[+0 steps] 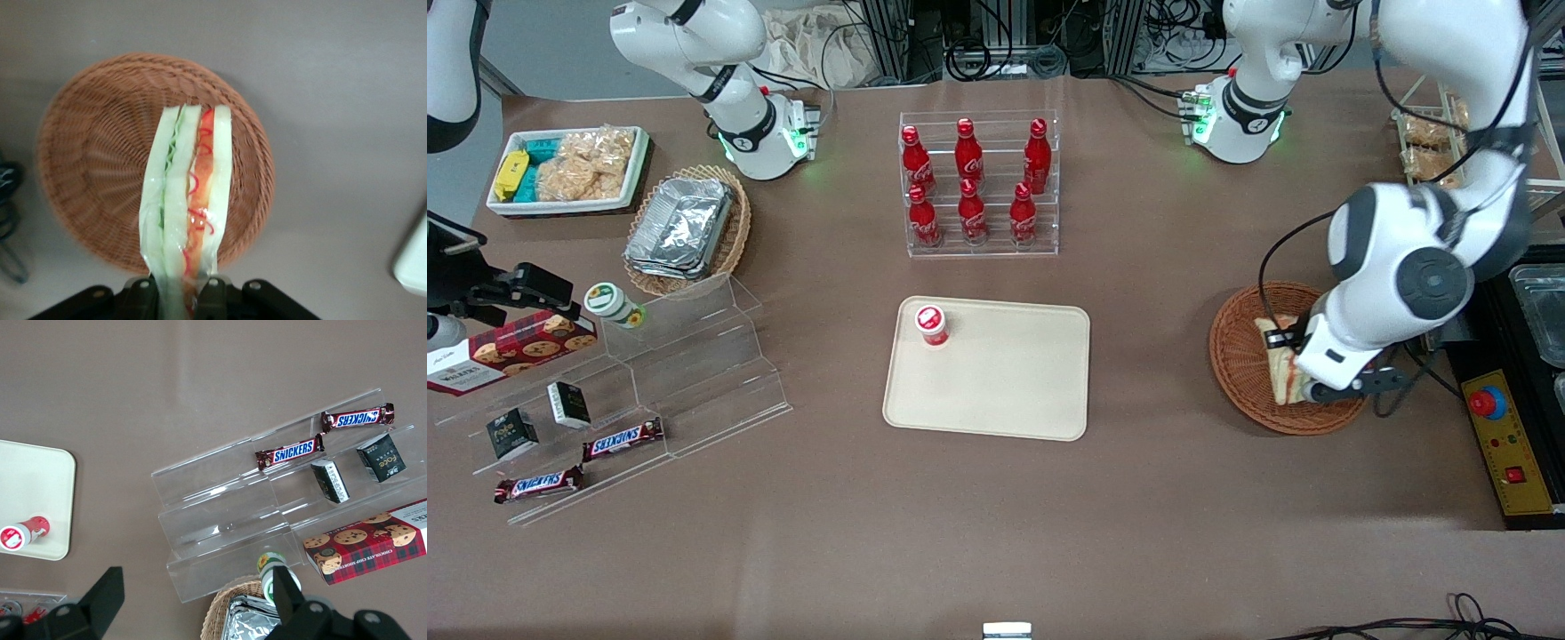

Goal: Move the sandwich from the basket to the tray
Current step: 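Lift the sandwich up out of the basket with the left gripper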

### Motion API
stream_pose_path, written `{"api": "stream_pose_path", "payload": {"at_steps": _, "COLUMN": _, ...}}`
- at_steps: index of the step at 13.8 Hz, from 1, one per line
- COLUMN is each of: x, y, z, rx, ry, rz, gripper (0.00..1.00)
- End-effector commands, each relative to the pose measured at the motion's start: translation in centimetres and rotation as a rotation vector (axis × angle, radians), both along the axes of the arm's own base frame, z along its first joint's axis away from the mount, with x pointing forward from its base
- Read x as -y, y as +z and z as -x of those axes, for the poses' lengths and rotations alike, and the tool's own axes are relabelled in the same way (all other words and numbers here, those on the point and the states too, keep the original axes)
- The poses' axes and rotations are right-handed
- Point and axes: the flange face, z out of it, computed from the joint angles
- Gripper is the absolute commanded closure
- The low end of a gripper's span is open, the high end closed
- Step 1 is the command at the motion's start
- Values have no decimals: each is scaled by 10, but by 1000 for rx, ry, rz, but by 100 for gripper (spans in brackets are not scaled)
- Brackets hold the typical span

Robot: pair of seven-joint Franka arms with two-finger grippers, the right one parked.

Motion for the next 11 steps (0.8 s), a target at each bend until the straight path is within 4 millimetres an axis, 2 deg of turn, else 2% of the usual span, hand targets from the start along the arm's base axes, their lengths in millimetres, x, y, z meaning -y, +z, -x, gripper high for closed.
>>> {"api": "stream_pose_path", "payload": {"at_steps": 1, "x": 19, "y": 83, "z": -3, "rx": -44, "ry": -28, "rz": -26, "gripper": 90}}
{"api": "stream_pose_path", "payload": {"at_steps": 4, "x": 46, "y": 160, "z": 17, "rx": -51, "ry": -49, "rz": -27, "gripper": 90}}
{"api": "stream_pose_path", "payload": {"at_steps": 6, "x": 74, "y": 200, "z": 35, "rx": -15, "ry": -23, "rz": -25, "gripper": 90}}
{"api": "stream_pose_path", "payload": {"at_steps": 8, "x": 125, "y": 226, "z": 60, "rx": -1, "ry": 0, "rz": -35, "gripper": 91}}
{"api": "stream_pose_path", "payload": {"at_steps": 11, "x": 206, "y": 244, "z": 96, "rx": 47, "ry": 70, "rz": -29, "gripper": 92}}
